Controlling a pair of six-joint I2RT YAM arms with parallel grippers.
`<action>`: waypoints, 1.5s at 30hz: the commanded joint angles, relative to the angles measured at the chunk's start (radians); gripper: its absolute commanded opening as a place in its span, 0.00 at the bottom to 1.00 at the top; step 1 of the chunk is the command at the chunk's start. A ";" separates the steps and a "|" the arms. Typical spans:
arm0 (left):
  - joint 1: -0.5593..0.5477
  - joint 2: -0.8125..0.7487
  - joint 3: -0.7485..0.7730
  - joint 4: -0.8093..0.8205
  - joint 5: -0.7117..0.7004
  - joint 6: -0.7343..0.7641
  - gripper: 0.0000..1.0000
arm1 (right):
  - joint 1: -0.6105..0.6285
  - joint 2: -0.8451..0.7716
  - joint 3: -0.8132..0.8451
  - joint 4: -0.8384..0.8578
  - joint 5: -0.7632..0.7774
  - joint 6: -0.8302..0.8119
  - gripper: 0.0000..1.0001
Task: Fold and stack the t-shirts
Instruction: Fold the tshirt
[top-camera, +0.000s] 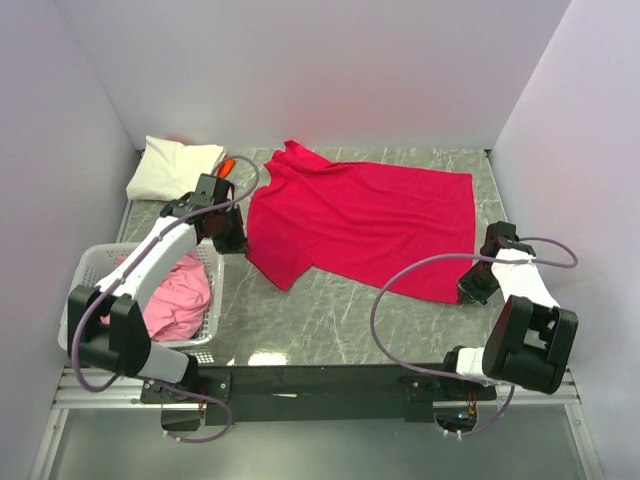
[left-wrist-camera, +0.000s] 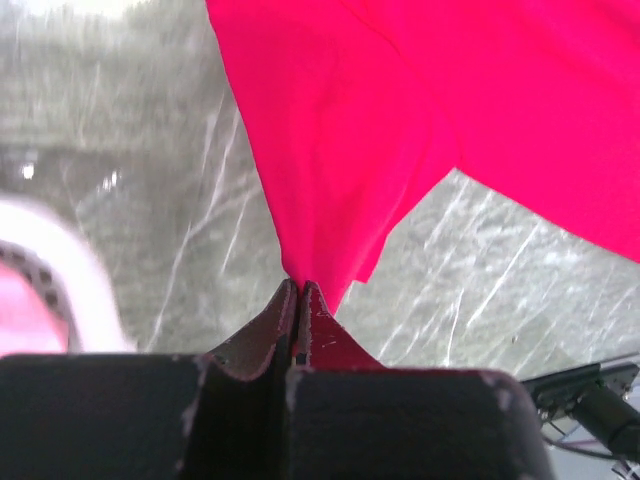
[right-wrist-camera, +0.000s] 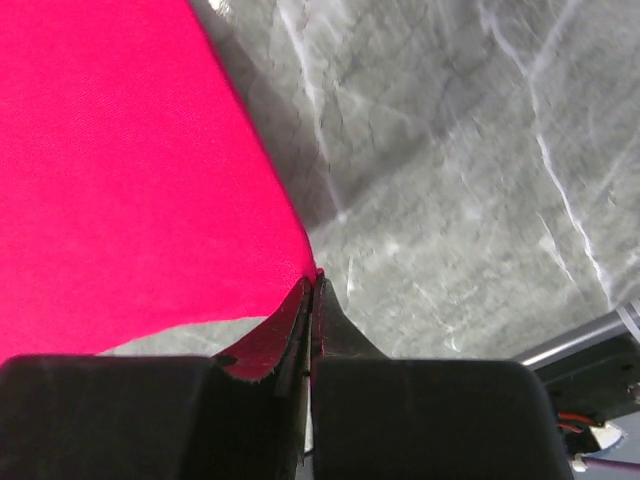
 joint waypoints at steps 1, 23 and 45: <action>0.003 -0.090 -0.039 -0.041 0.019 -0.039 0.01 | 0.016 -0.070 0.012 -0.062 0.037 -0.001 0.00; 0.003 -0.290 -0.113 -0.118 0.057 -0.058 0.01 | 0.088 -0.210 0.005 -0.147 -0.009 0.049 0.00; 0.022 0.309 0.554 -0.086 0.101 0.025 0.01 | 0.082 0.221 0.369 -0.087 -0.086 0.044 0.00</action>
